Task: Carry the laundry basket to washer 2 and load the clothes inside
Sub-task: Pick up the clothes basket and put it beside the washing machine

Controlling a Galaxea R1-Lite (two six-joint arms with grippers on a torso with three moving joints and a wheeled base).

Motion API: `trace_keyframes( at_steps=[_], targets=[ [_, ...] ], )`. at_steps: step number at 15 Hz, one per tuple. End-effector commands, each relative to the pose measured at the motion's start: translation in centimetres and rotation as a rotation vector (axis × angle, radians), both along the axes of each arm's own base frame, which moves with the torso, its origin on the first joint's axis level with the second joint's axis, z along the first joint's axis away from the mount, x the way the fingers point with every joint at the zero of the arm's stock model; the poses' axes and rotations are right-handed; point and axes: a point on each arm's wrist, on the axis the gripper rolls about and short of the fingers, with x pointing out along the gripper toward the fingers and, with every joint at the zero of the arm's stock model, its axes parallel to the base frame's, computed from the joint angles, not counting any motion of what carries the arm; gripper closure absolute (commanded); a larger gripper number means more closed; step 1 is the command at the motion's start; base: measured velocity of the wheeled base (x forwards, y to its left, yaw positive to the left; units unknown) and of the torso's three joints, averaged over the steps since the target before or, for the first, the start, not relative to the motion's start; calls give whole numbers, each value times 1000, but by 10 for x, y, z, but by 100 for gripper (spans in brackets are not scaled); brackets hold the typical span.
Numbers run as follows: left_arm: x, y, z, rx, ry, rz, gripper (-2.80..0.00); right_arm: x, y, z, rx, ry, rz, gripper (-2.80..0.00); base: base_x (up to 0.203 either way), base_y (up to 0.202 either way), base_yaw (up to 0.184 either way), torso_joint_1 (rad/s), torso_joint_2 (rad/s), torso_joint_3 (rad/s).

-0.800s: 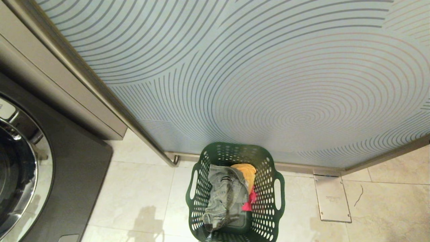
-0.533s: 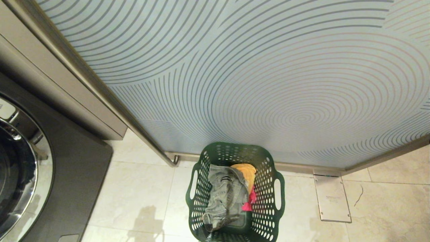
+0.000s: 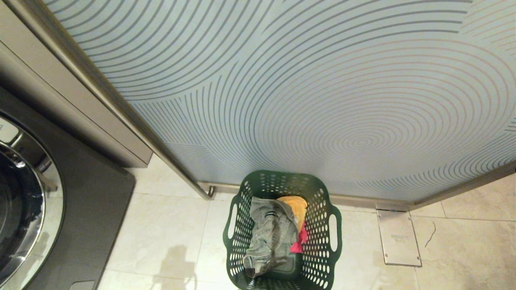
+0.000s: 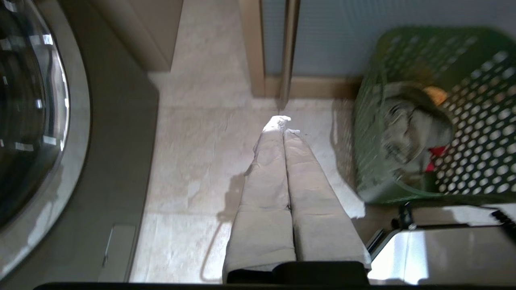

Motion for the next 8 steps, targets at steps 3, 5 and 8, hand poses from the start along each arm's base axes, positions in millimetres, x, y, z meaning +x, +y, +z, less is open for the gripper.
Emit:
trace_keyframes(
  at_steps=[3,5,8],
  targets=[
    [18,-2,95,-24,167,-71,0,54,0,77,63,267,-5,0,0,0,0,0,0,0],
    [55,-3,111,-51,344,-144,0,98,0,80,79,445,-3,0,0,0,0,0,0,0],
    [114,-5,100,-95,555,-230,0,165,7,51,128,673,29,0,0,0,0,0,0,0]
  ],
)
